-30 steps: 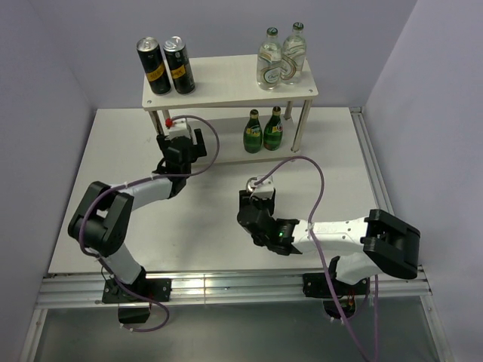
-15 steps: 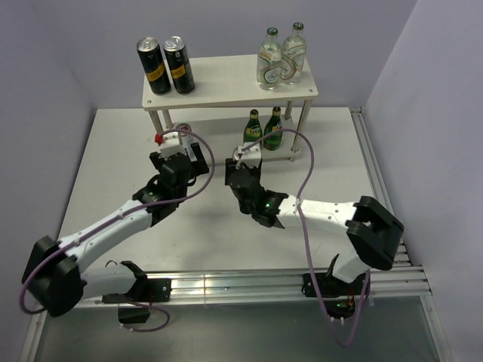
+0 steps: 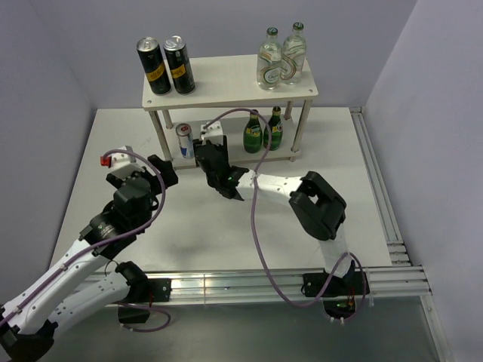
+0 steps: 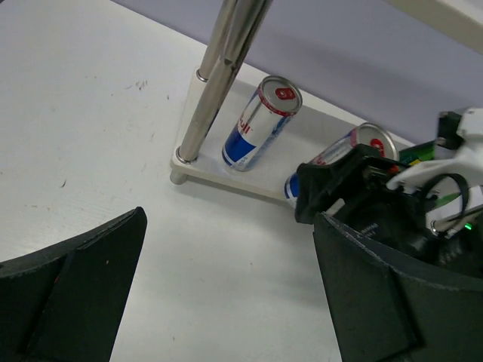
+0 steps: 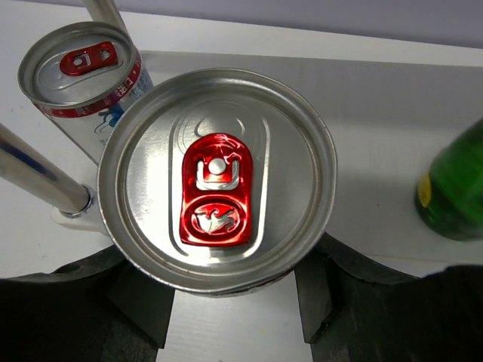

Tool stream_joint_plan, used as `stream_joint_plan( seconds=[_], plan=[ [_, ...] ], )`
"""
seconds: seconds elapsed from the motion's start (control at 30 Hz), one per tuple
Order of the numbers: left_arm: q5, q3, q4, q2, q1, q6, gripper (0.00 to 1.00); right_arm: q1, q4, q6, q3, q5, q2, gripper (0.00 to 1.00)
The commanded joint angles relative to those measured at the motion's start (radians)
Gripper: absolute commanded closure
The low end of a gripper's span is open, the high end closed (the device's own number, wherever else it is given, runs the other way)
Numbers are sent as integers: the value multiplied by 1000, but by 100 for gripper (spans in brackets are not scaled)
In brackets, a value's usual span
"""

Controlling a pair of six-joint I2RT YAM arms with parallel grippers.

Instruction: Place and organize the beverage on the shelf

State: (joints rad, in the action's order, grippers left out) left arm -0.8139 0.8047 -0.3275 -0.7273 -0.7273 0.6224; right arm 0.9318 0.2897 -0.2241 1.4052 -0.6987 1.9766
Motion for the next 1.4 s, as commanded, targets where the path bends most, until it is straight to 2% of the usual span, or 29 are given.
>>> stream_joint_plan(
  seconds=[0.0, 0.43, 0.83, 0.87, 0.93, 0.97, 1.0, 1.07, 1.23, 1.37],
  plan=[
    [-24, -24, -12, 28, -3, 25, 1, -11, 52, 35, 119, -10, 40, 100],
    [-4, -44, 10, 45, -4, 25, 1, -44, 46, 58, 302, -30, 206, 100],
    [-18, -42, 10, 40, -14, 17, 1, -53, 84, 60, 319, -62, 260, 100],
    [-19, -44, 10, 43, -15, 19, 1, -53, 91, 60, 313, -62, 255, 98],
    [-19, -45, 13, 46, -17, 16, 1, -51, 91, 52, 307, -67, 252, 83],
    [-21, -47, 10, 46, -18, 17, 1, -51, 79, 49, 307, -70, 254, 61],
    [-22, -44, 8, 45, -20, 17, 1, -53, 77, 42, 307, -73, 252, 51],
    [-27, -39, 5, 45, -21, 17, 1, -51, 69, 39, 304, -71, 249, 38],
    [-33, -42, 2, 45, -24, 20, 1, -51, 68, 29, 285, -73, 234, 27],
    [-34, -41, 1, 40, -26, 20, 1, -50, 66, 28, 273, -74, 225, 23]
  ],
)
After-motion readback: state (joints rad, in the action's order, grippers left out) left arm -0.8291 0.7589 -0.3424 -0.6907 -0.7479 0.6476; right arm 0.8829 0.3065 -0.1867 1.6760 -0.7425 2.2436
